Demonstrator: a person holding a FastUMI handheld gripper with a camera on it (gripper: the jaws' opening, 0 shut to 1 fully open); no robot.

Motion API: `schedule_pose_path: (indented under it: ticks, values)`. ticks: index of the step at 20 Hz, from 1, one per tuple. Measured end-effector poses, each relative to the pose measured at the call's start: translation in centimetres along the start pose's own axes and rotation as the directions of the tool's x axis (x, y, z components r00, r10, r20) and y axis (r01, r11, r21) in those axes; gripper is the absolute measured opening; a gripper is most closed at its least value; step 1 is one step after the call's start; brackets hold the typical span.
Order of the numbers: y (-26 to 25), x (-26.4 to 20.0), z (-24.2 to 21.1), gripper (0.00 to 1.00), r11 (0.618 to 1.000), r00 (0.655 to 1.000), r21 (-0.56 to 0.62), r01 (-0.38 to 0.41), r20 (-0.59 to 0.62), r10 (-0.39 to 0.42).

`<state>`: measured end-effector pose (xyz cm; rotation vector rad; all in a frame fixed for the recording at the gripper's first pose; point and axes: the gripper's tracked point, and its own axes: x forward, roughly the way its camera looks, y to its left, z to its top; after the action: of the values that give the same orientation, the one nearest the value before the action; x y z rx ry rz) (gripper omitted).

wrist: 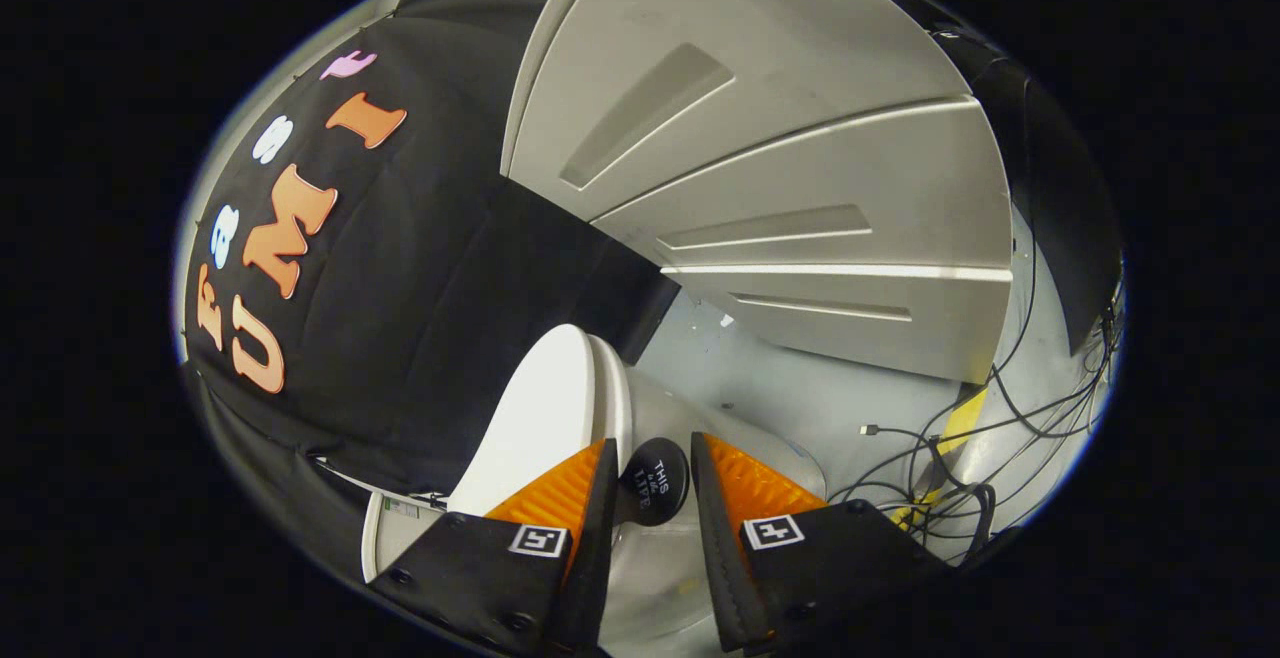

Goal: Open the toilet lid.

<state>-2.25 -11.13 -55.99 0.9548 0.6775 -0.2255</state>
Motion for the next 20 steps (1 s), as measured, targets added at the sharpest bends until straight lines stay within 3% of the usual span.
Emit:
schedule_pose_path:
  ticks: [1, 2, 5, 6, 7, 8, 10, 14, 20]
  values:
    - [0.0, 0.3, 0.0, 0.5, 1.0, 1.0, 0.01, -0.002, -0.005, 0.002]
    - [0.2, 0.1, 0.1, 0.42, 0.999, 1.0, 0.035, -0.006, -0.007, 0.006]
    - [0.6, -0.4, 0.5, 0.33, 0.989, 0.999, 0.144, -0.033, 0.009, 0.032]
    - [0.8, -0.7, 0.5, 0.24, 0.987, 0.999, 0.155, -0.049, 0.004, 0.049]
    - [1.0, -0.9, 0.8, 0.25, 0.982, 0.999, 0.18, -0.05, 0.018, 0.048]
    - [1.2, -0.8, 0.8, 0.14, 0.983, 0.999, 0.178, -0.05, 0.008, 0.049]
    - [1.9, -1.4, 1.0, 0.08, 0.985, 1.0, 0.172, -0.024, 0.001, 0.025]
    - [4.4, -1.3, 3.3, 0.08, 0.995, 0.995, 0.1, -0.007, 0.1, -0.003]
    - [10.6, -4.4, 5.6, 0.08, 0.999, 0.983, 0.015, -0.045, 0.18, 0.041]
